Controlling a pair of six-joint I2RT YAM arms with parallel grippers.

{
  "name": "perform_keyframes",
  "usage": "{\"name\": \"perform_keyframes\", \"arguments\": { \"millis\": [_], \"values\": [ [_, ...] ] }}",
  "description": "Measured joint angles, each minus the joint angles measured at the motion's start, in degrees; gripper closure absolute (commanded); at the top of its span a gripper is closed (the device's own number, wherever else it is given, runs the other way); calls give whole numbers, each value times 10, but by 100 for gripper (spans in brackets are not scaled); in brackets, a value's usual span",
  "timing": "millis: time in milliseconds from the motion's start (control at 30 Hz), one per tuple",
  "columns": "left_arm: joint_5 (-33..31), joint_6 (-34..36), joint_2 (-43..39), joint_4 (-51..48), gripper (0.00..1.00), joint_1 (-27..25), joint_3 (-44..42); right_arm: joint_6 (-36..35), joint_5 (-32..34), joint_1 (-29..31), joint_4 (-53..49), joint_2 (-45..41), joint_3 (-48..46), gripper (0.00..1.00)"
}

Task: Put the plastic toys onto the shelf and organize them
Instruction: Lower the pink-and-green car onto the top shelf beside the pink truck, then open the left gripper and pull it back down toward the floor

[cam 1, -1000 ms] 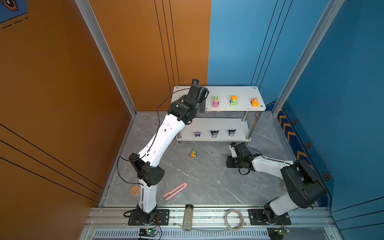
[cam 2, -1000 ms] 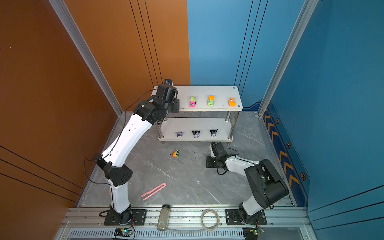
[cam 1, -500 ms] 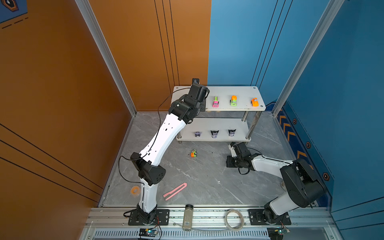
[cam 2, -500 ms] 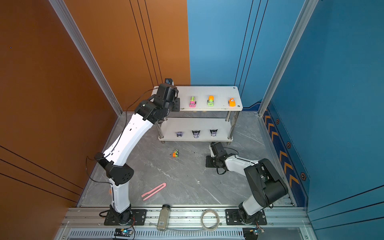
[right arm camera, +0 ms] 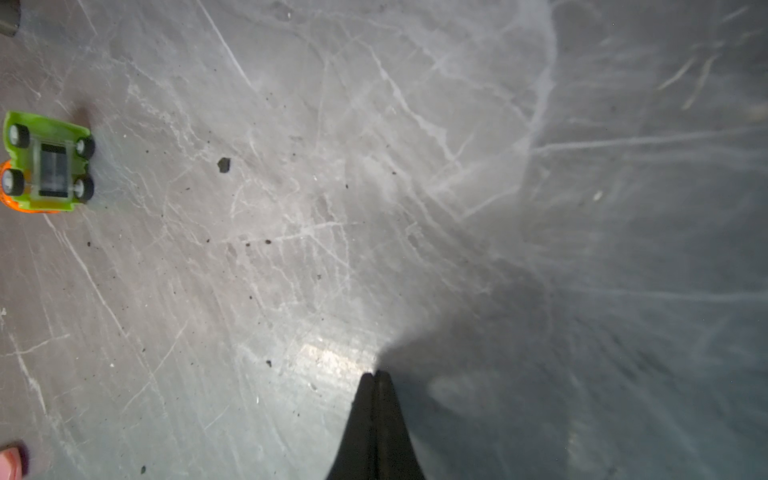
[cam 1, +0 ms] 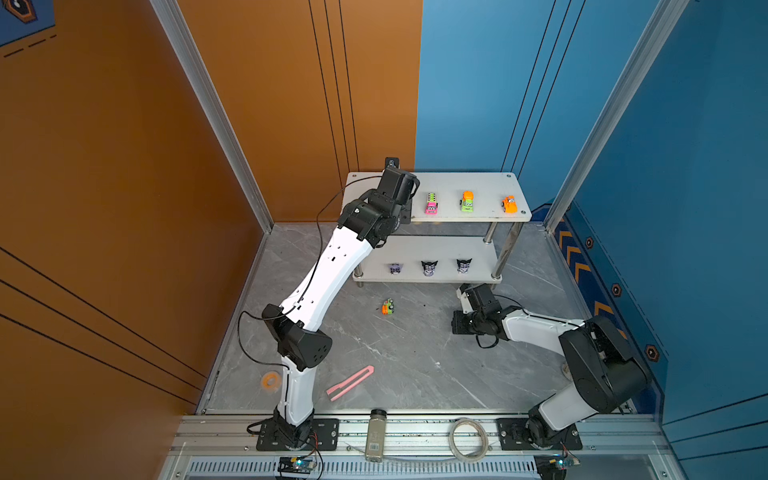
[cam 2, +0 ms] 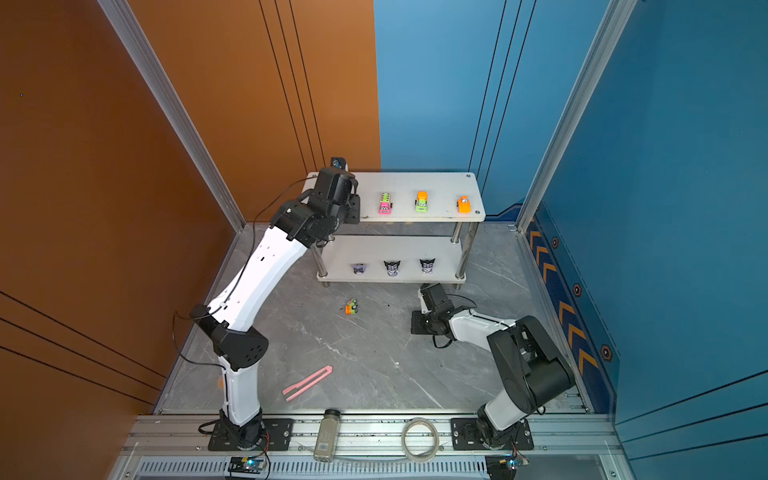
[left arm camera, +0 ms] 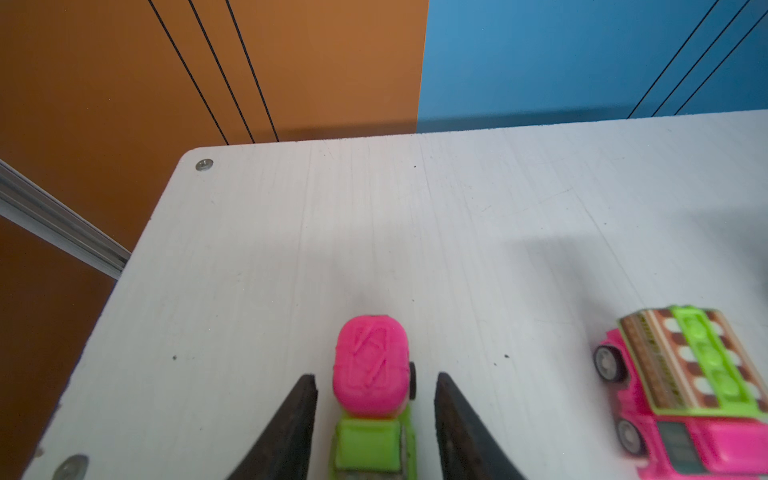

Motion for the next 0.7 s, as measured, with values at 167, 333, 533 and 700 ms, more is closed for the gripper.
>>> {"name": "perform_keyframes", "arguments": {
  "millis": [167, 333, 533, 700],
  "values": [
    [0, 3, -2, 0, 47, -2, 0, 0, 0, 1, 0, 0, 0, 100],
    [-9, 11, -48, 0, 46, -14, -40, 0, 0, 1, 0, 0, 0, 100],
    [-32, 25, -215, 34, 46, -43, -227, 0, 0, 2, 0, 0, 0, 100],
    [-59, 43, -381, 104, 47, -87, -431, 0, 0, 3, 0, 0, 0, 100]
  ]
}}
